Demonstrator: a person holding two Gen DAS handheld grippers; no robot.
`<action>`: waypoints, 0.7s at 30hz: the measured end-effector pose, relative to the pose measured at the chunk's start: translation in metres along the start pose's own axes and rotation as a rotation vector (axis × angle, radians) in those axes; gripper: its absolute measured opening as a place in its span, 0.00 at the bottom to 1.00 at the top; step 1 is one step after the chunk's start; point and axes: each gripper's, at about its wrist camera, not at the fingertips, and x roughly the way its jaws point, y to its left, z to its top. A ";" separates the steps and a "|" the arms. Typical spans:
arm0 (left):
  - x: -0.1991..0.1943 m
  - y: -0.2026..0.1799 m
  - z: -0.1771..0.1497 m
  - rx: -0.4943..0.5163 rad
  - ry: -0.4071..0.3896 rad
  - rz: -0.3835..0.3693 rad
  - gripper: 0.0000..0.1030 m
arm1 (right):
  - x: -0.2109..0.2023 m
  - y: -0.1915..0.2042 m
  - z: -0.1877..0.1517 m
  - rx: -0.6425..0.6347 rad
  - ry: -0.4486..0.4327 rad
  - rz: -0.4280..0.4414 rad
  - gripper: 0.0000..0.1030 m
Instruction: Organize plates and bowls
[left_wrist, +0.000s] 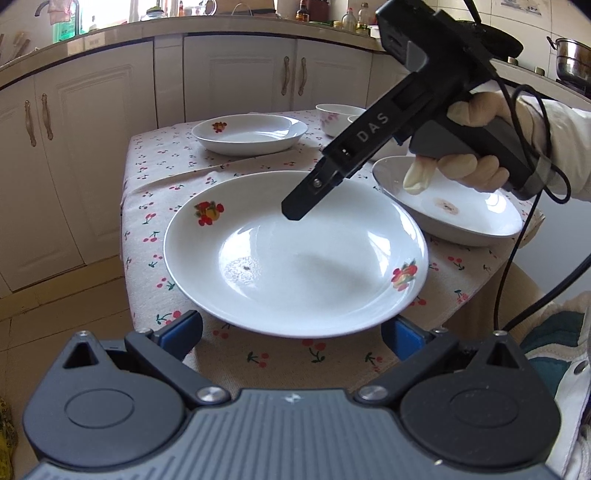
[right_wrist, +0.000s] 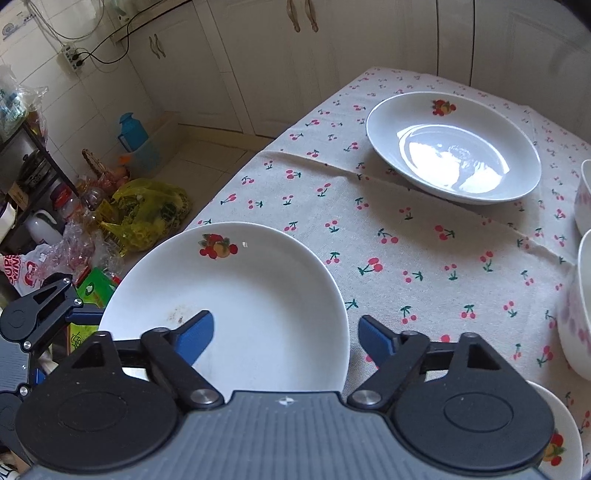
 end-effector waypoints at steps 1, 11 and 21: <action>0.000 0.000 0.000 0.003 -0.001 -0.003 0.99 | 0.001 -0.001 0.000 0.002 0.003 0.007 0.78; 0.002 0.001 0.003 0.045 0.009 -0.026 0.99 | 0.005 -0.012 0.008 0.025 0.022 0.061 0.73; 0.006 0.003 0.008 0.054 0.040 -0.026 0.99 | 0.004 -0.012 0.009 0.047 0.029 0.109 0.73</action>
